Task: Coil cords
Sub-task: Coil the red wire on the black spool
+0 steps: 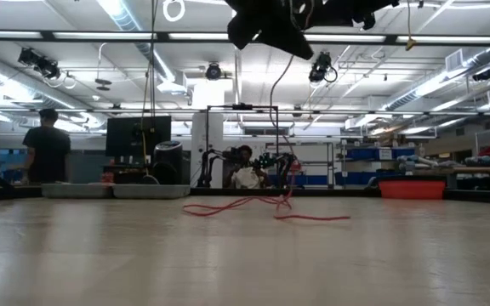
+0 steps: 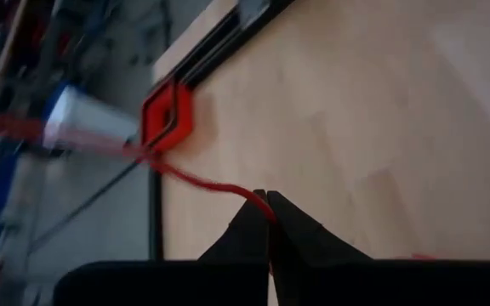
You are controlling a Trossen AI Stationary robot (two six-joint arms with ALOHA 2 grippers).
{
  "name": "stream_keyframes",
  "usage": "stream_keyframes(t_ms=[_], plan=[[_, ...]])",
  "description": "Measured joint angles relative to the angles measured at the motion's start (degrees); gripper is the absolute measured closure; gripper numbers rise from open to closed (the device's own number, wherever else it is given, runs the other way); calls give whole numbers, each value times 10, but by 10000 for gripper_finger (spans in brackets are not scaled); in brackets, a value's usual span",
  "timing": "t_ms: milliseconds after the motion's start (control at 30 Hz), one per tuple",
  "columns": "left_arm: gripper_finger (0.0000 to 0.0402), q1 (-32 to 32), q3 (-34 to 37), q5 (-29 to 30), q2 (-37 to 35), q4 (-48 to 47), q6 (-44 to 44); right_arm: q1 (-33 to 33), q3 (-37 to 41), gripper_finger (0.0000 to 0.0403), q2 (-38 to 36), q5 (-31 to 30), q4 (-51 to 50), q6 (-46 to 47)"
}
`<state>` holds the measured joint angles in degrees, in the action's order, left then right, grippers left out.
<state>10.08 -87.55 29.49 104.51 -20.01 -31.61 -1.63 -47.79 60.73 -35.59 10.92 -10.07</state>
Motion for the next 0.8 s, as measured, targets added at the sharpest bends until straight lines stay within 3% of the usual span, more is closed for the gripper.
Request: stream_keyframes(t_ms=[233,600,800], plan=[[401,-31,0,-133,0,3,-59,0,0,403,36,13,43,-3],[401,-44,0,-152,0,-14,-65,0,0,403,72,-4,32,-50],[401,-42,0,-189,0,-67,-63,0,0,403,55,65,23,-56]])
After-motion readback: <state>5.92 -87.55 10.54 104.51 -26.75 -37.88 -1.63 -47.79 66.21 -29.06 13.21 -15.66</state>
